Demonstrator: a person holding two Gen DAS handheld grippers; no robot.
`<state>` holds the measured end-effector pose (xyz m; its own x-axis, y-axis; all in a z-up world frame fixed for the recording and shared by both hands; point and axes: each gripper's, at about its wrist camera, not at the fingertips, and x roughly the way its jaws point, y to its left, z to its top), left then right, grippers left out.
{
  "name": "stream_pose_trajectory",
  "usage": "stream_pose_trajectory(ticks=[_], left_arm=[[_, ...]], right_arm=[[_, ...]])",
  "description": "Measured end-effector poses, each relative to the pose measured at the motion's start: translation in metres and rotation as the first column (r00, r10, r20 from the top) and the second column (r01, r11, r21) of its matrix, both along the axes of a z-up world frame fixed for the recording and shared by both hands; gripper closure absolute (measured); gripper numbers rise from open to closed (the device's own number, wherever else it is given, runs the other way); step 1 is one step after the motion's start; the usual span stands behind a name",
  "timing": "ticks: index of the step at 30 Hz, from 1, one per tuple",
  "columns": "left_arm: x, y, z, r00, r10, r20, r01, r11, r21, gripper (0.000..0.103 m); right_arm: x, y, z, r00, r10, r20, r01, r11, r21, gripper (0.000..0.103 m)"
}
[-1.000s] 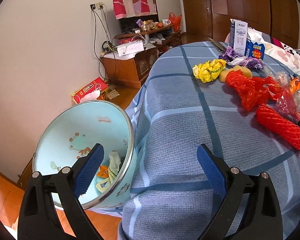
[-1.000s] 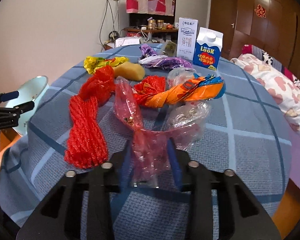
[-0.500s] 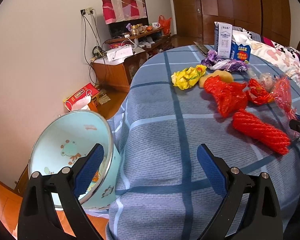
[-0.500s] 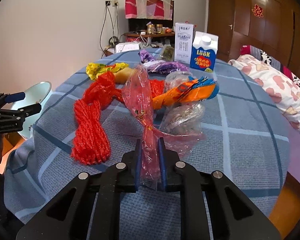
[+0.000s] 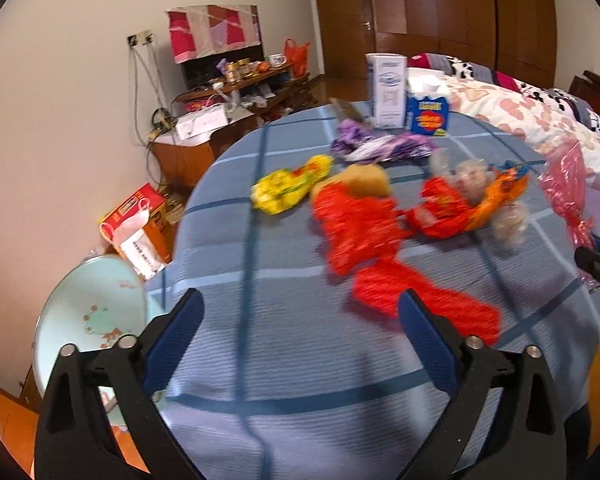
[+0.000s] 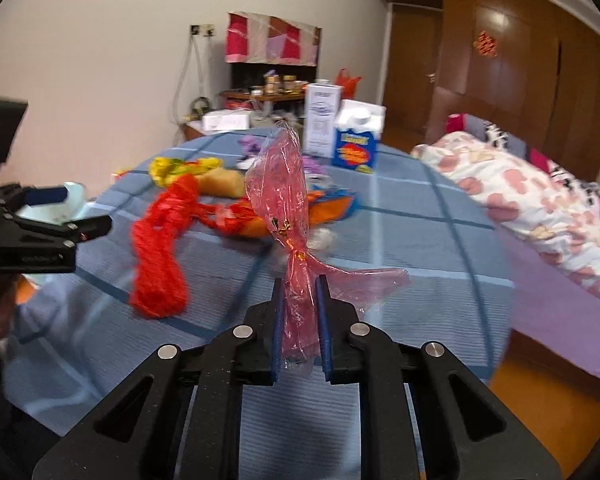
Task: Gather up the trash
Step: 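Grasp the red mesh net bag with the left tool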
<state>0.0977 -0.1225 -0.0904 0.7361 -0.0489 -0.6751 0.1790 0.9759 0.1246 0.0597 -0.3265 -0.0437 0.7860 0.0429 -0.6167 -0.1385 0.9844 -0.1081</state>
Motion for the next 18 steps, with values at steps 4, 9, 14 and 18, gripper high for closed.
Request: stream_pose_trajectory(ticks=[4, 9, 14, 18], left_arm=[[0.001, -0.033, -0.006, 0.999, -0.047, -0.013, 0.047, 0.998, 0.039, 0.006], [0.008, -0.053, -0.025, 0.996, -0.06, -0.072, 0.065, 0.995, 0.07, 0.006], [0.01, -0.059, -0.031, 0.996, -0.065, -0.068, 0.071, 0.994, 0.079, 0.006], [0.012, -0.062, -0.034, 0.992, -0.101, -0.078, 0.106, 0.992, 0.063, 0.016]], right_arm=[[0.002, -0.017, -0.01, 0.998, -0.057, -0.005, 0.056, 0.998, -0.026, 0.087], [0.005, -0.041, -0.024, 0.995, -0.097, -0.03, 0.098, 0.995, 0.011, 0.087], [0.006, -0.05, -0.026, 0.995, -0.088, -0.039, 0.091, 0.993, 0.072, 0.087], [0.009, -0.051, -0.029, 0.995, -0.085, -0.046, 0.09, 0.99, 0.106, 0.087]])
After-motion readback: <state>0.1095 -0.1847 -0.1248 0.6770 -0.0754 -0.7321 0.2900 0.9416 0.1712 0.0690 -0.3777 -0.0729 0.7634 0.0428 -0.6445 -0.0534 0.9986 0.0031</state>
